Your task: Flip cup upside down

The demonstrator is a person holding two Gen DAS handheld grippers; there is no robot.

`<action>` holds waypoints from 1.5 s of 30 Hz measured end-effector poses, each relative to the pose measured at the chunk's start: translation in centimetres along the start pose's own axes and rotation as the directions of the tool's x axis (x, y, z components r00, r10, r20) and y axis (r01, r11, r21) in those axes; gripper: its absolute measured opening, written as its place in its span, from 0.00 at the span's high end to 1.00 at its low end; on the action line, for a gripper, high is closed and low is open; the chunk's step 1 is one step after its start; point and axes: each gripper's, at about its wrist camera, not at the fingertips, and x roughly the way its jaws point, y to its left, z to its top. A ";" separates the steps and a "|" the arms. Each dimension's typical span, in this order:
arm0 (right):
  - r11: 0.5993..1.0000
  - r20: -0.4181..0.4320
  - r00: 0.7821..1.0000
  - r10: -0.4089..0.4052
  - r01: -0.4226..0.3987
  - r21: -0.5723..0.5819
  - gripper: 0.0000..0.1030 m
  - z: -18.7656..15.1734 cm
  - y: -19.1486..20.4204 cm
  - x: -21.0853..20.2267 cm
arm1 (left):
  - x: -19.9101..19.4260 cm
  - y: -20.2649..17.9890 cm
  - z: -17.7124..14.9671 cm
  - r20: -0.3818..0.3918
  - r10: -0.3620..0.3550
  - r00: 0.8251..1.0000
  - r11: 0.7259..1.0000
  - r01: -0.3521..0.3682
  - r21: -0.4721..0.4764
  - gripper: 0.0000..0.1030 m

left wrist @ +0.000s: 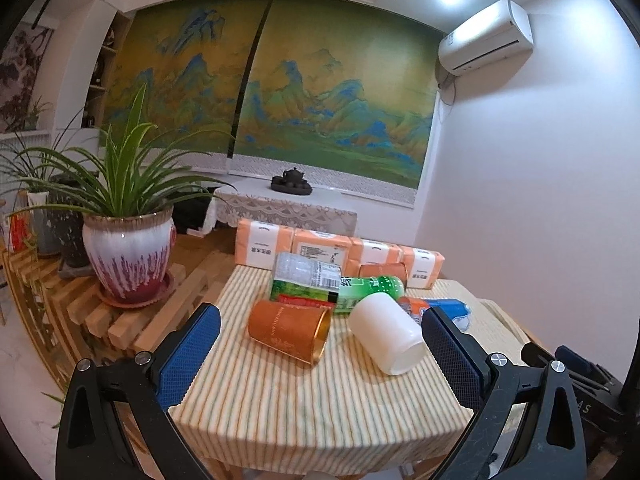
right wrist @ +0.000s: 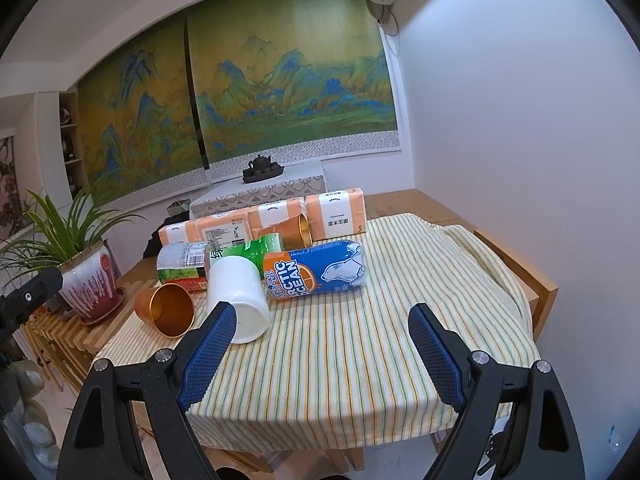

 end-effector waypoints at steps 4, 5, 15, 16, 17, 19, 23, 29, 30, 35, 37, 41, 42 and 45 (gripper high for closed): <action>1.000 -0.010 1.000 0.002 -0.002 -0.007 0.17 -0.2 0.1 0.5 | 0.0 -0.2 0.0 0.009 0.013 1.000 1.000 -0.013 0.021 0.01; 1.000 -0.011 1.000 0.009 -0.009 -0.012 0.17 -0.2 0.1 0.6 | 0.1 -0.2 -0.1 0.006 0.013 1.000 1.000 -0.013 0.023 0.01; 1.000 -0.051 0.999 0.003 -0.002 0.005 0.17 0.0 -0.2 1.9 | 1.5 -0.4 -0.3 -0.012 0.030 0.999 0.998 -0.030 0.048 0.01; 1.000 -0.056 0.998 0.001 -0.001 0.010 0.17 0.1 -0.3 2.1 | 1.6 -0.4 -0.4 -0.013 0.032 0.999 0.998 -0.031 0.050 0.01; 1.000 -0.061 0.998 0.001 0.000 0.017 0.17 0.2 -0.4 2.3 | 1.8 -0.3 -0.4 -0.015 0.034 0.999 0.998 -0.033 0.054 0.01; 0.999 -0.069 0.998 -0.003 0.006 0.033 0.17 0.3 -0.6 2.7 | 2.1 -0.3 -0.4 -0.018 0.036 0.999 0.997 -0.035 0.064 0.01; 0.998 -0.092 0.996 -0.019 0.025 0.064 0.17 0.8 -0.9 4.3 | 2.7 -0.3 -0.5 -0.029 0.032 0.999 0.996 -0.029 0.083 0.01; 0.982 -0.182 0.983 -0.014 0.048 0.182 0.17 1.7 -2.8 8.1 | 3.7 0.7 -0.5 -0.041 0.040 0.998 0.996 -0.036 0.078 0.01; 0.979 -0.194 0.981 -0.006 0.046 0.200 0.17 1.8 -3.0 8.7 | 3.8 0.8 -0.5 -0.044 0.042 0.998 0.996 -0.038 0.074 0.01; 0.973 -0.233 0.972 -0.001 0.055 0.225 0.17 2.9 -3.9 11.7 | 4.5 1.8 -0.7 -0.066 0.049 0.997 0.996 -0.044 0.074 0.01; 0.978 -0.236 0.972 0.007 0.042 0.203 0.17 3.5 -4.0 12.7 | 4.8 1.8 -0.7 -0.073 0.047 0.996 0.996 -0.041 0.086 0.01; 0.998 -0.243 0.970 0.026 -0.011 0.063 0.18 5.4 -3.6 14.5 | 5.2 1.7 -0.8 -0.084 0.047 0.995 0.993 -0.038 0.110 0.01; 1.000 -0.248 0.968 0.022 -0.020 0.013 0.18 6.1 -3.4 14.9 | 5.5 1.5 -0.8 -0.095 0.041 0.995 0.992 -0.030 0.120 0.01; 0.994 -0.274 0.962 0.012 -0.041 -0.099 0.21 7.0 -3.0 15.8 | 6.9 0.0 -0.4 -0.151 -0.018 0.988 0.982 0.046 0.185 0.01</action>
